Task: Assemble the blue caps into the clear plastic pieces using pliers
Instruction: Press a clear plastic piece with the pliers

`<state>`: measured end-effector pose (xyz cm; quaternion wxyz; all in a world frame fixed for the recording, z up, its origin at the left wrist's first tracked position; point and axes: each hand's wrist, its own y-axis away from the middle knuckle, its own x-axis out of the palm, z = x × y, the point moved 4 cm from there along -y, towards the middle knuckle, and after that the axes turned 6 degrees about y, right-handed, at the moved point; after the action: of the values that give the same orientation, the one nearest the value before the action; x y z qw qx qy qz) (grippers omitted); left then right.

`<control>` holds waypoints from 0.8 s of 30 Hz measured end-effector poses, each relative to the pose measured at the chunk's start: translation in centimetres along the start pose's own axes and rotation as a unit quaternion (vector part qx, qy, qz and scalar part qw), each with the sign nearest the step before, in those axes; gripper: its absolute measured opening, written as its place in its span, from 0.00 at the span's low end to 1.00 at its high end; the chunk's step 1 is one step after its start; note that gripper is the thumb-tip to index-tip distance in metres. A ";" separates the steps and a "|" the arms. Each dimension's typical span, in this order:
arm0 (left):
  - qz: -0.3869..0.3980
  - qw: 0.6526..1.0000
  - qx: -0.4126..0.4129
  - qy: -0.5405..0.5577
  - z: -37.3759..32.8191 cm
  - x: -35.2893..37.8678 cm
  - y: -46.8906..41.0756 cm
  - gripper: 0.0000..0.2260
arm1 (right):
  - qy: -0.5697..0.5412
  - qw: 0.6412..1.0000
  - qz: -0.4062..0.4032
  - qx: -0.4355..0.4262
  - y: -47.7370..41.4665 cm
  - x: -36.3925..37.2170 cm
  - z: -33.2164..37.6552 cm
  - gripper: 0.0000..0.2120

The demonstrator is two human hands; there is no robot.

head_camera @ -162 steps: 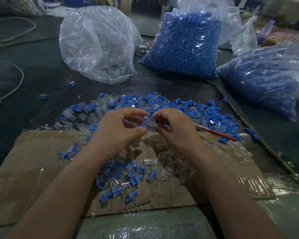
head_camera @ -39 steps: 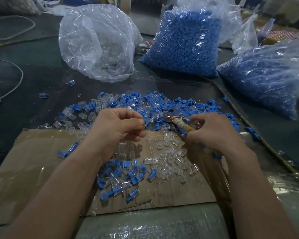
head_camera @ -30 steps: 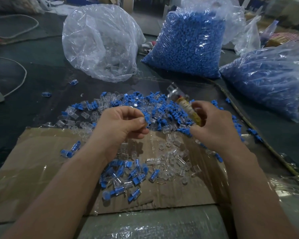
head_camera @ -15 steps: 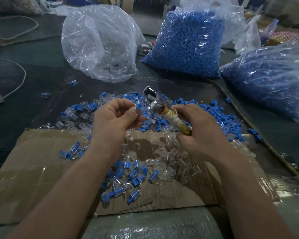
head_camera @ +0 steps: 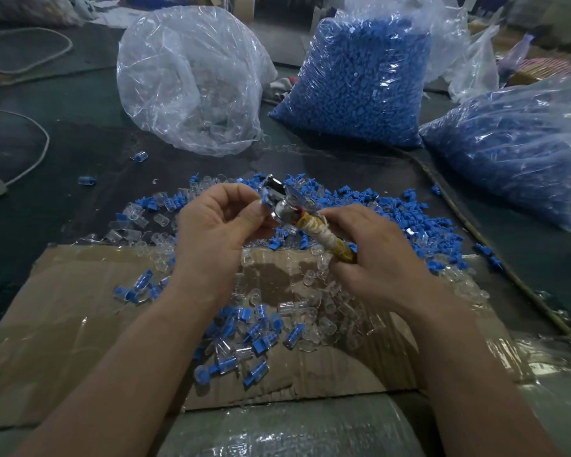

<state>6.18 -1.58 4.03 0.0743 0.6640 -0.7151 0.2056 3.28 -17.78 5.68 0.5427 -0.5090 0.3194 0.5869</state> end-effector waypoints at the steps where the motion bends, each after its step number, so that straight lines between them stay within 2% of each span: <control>1: 0.000 1.000 0.000 -0.002 0.0 0.0 0.1 0.06 | 0.002 1.000 -0.002 0.000 0.0 0.0 0.1 0.24; 24: -0.038 0.997 0.021 -0.062 -0.1 0.0 0.5 0.07 | -0.016 0.999 -0.031 0.001 -0.1 0.0 0.7 0.19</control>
<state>5.68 -1.47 4.05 0.0242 0.7033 -0.6883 0.1761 3.16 -17.13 5.91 0.5663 -0.5089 0.2954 0.5771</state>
